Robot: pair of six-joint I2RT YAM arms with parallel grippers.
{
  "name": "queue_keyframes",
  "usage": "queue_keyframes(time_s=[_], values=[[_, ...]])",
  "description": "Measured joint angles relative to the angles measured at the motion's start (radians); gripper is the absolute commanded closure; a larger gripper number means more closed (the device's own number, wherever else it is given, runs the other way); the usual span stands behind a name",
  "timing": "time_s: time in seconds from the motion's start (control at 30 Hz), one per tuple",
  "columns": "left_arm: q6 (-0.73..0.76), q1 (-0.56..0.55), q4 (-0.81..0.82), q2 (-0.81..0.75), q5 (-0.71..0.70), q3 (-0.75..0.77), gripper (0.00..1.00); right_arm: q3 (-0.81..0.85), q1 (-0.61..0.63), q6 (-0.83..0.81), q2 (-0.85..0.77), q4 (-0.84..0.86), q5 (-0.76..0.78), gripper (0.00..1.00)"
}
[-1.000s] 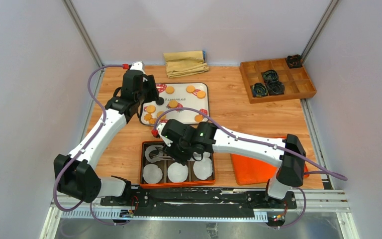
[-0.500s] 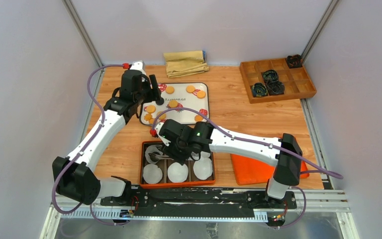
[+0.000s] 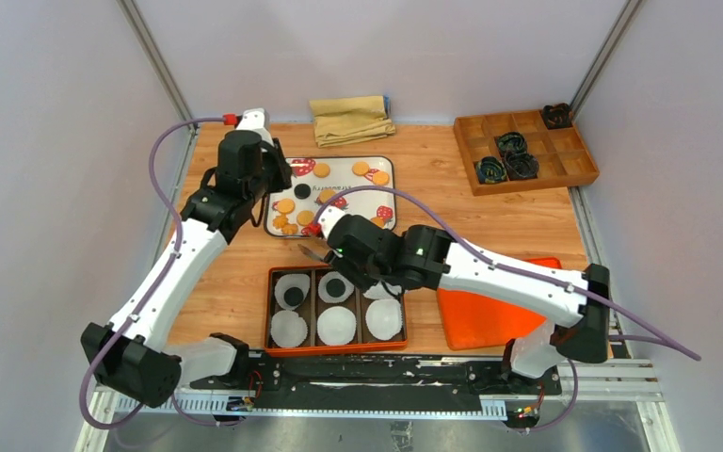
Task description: Pack the cookies
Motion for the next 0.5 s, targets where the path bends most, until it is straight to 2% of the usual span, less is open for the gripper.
queue_keyframes(time_s=[0.07, 0.1, 0.13, 0.27, 0.5], values=[[0.002, -0.043, -0.026, -0.001, -0.01, 0.01, 0.91, -0.014, -0.005, 0.012, -0.039, -0.016, 0.056, 0.73], [0.003, -0.071, -0.042, -0.003, -0.018, 0.011, 0.96, -0.023, -0.01, 0.025, -0.056, -0.029, 0.084, 0.78], [0.007, -0.108, -0.065, -0.006, -0.029, 0.011, 0.99, -0.032, -0.017, 0.039, -0.071, -0.045, 0.11, 0.79], [0.002, -0.211, -0.144, -0.025, -0.026, 0.0, 1.0, -0.068, -0.065, 0.128, -0.127, -0.134, 0.235, 0.79], [-0.071, -0.258, -0.221, -0.105, 0.019, -0.169, 1.0, -0.089, -0.123, 0.305, -0.248, -0.269, 0.435, 0.75]])
